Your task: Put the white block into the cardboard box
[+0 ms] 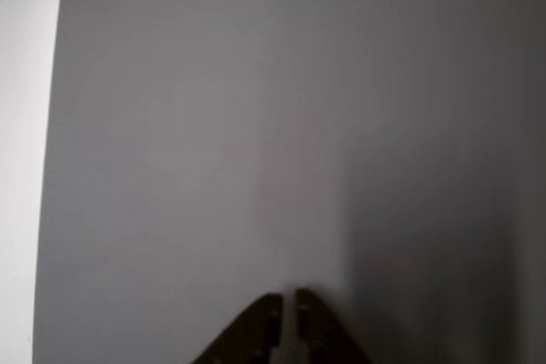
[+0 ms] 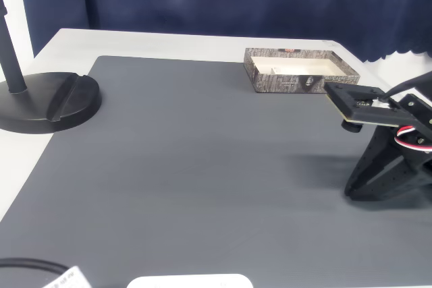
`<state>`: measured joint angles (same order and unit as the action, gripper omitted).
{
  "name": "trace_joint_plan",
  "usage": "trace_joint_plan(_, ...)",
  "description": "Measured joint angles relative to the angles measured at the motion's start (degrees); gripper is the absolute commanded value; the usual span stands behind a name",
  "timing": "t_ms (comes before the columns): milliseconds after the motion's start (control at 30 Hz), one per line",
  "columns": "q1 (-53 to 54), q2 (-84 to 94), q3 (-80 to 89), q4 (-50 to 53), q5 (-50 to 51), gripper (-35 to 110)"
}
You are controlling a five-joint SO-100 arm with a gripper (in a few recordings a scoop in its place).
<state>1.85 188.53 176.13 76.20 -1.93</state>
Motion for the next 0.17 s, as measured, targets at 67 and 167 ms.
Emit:
trace_joint_plan(67,0.0,0.0,0.0,0.0,0.0,-2)
trace_joint_plan(167,0.0,0.0,0.0,0.0,0.0,-2)
